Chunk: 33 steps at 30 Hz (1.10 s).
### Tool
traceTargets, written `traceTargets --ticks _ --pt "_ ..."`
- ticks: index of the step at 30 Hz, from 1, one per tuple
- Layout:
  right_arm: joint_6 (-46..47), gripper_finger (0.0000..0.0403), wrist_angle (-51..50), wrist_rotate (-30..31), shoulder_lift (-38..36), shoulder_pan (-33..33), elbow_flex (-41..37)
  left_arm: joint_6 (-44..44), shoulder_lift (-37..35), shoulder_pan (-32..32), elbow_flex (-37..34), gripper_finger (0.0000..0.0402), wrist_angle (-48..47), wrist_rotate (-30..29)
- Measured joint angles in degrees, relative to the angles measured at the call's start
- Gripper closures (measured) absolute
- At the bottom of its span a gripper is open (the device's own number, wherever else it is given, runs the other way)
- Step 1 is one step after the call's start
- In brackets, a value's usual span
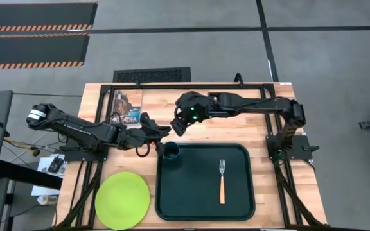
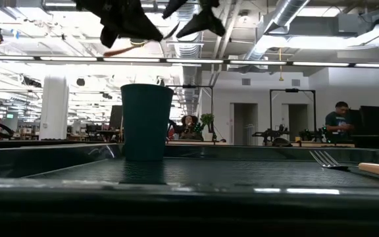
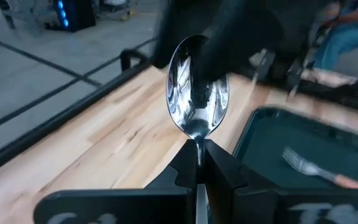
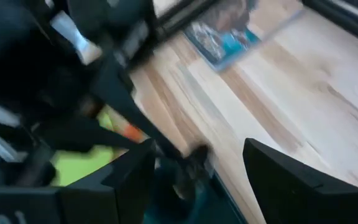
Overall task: Pick and place plate/cup/fork/spoon on tray
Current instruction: Put the orange spoon on the black tray to the right of the light orange fork
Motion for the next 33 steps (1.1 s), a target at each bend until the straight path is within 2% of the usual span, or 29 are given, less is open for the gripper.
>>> traceTargets --ticks 12,16,33 --pt "0.4 0.0133 -1.8 0.3 -0.1 -0.1 -0.2 -0.4 1.0 0.0 -0.1 0.0401 -0.2 -0.5" --pt "0.5 0.0146 -2.8 0.4 -0.2 -0.1 -0.2 -0.4 1.0 0.0 -0.1 0.0401 -0.2 -0.5" --pt "0.0 0.0331 -2.7 0.5 -0.2 -0.4 -0.2 -0.7 1.0 0.1 -0.1 0.0401 0.2 -0.3"
